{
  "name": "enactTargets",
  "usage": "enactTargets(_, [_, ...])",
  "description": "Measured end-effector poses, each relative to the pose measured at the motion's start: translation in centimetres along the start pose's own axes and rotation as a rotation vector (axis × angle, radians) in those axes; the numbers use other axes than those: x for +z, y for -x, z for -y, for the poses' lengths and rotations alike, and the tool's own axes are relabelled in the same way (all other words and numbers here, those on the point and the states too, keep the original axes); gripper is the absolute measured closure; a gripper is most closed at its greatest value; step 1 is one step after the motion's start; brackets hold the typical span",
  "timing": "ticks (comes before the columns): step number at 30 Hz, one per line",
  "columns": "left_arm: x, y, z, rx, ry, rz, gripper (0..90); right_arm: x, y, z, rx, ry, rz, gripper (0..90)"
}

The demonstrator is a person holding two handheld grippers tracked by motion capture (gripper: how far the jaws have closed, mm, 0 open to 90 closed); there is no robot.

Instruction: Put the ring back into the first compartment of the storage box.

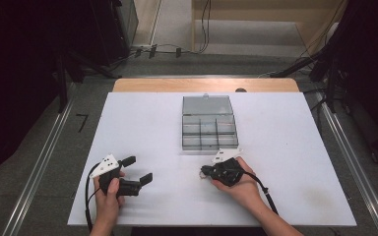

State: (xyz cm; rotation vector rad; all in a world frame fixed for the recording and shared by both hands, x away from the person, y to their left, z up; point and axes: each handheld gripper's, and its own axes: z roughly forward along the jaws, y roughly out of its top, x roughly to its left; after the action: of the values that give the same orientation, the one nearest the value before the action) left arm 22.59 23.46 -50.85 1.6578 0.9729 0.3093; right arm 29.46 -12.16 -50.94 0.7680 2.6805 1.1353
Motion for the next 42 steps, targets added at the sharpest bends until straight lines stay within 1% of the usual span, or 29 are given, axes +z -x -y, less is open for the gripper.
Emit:
enactTargets(3, [0.0, 0.0, 0.0, 0.003, -0.002, 0.002, 0.0, 0.0, 0.0, 0.1, 0.008, 0.008, 0.003, 85.2])
enactTargets(6, [0.1, 0.0, 0.0, 0.002, -0.001, 0.001, 0.0, 0.0, 0.2, 0.2, 0.020, 0.016, -0.010, 85.3])
enactTargets(12, [0.1, 0.1, 0.0, 0.003, -0.001, 0.000, 0.0, -0.1, 0.3, 0.2, 0.021, 0.019, -0.021, 85.3])
enactTargets(15, [0.1, 0.1, 0.0, 0.004, 0.000, -0.001, 0.0, -0.1, 0.4, 0.2, 0.031, 0.020, -0.030, 85.3])
enactTargets(19, [0.0, 0.0, 0.0, 0.004, 0.002, 0.003, 0.0, -0.2, 0.4, 0.1, 0.024, 0.028, -0.034, 85.3])
enactTargets(24, [0.0, 0.0, 0.0, 0.004, 0.003, 0.005, 0.0, -0.3, 0.4, 0.1, 0.031, 0.039, -0.044, 85.3])
enactTargets(32, [0.0, 0.0, 0.0, 0.005, 0.002, 0.006, 0.0, -0.5, 0.4, 0.0, 0.029, 0.053, -0.062, 85.3])
enactTargets(40, [0.0, 0.0, 0.0, 0.005, 0.002, 0.006, 0.0, -1.1, 0.6, -0.3, 0.021, 0.080, -0.066, 85.3])
enactTargets(42, [0.0, 0.0, 0.0, 0.005, 0.002, 0.005, 0.0, -1.4, 0.6, -0.4, 0.027, 0.085, -0.064, 85.2])
